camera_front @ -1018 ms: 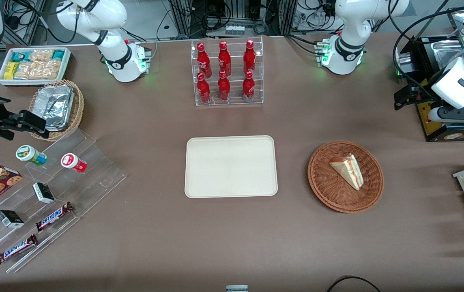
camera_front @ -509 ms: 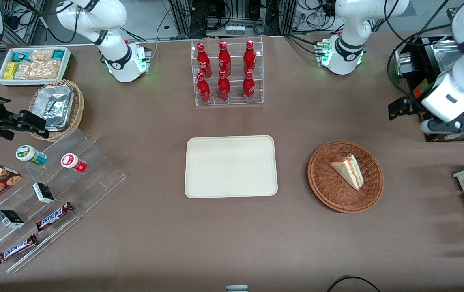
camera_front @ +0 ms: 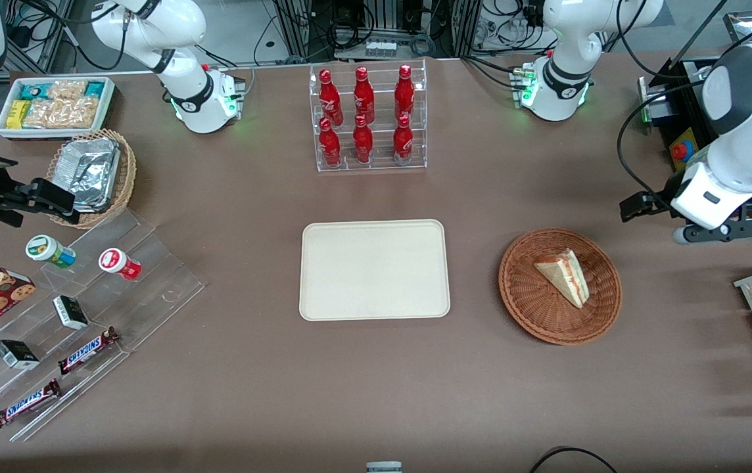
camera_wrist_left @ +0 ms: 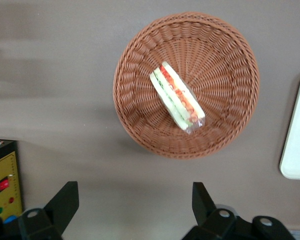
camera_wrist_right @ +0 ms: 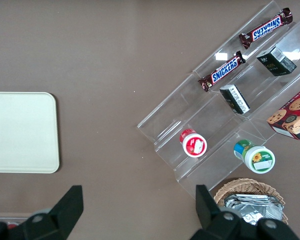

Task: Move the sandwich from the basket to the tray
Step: 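Move the left gripper over the wrapped sandwich in the wicker basket, then lower the left gripper and close it on the sandwich's wrapped edge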

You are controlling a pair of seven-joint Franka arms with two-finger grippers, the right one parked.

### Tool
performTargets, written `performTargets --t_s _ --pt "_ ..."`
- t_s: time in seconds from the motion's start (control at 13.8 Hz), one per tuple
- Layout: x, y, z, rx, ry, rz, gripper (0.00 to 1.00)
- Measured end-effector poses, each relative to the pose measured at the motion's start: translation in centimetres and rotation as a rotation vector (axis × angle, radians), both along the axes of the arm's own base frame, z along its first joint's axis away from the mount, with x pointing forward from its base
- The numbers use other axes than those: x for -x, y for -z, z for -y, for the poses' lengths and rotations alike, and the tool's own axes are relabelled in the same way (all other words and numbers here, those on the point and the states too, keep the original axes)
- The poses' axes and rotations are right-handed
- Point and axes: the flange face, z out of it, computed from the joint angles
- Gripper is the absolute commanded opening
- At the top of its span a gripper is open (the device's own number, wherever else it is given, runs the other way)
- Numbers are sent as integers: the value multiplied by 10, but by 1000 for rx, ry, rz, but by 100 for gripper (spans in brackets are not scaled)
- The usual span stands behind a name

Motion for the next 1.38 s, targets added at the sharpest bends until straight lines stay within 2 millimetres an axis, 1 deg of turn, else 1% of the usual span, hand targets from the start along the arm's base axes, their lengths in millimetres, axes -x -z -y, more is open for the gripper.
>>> performTargets --t_s 0.36,0.65,0.87,1.09,1.24,1.38 --pt "1 40 3 -3 -135 61 100" --pt "-3 65 10 15 -280 61 100" --pt "-6 81 26 11 -347 47 100" --pt "-7 99 46 6 -362 19 100" --pt "-10 108 53 10 -356 22 100" --pt "-11 113 56 13 -355 34 100"
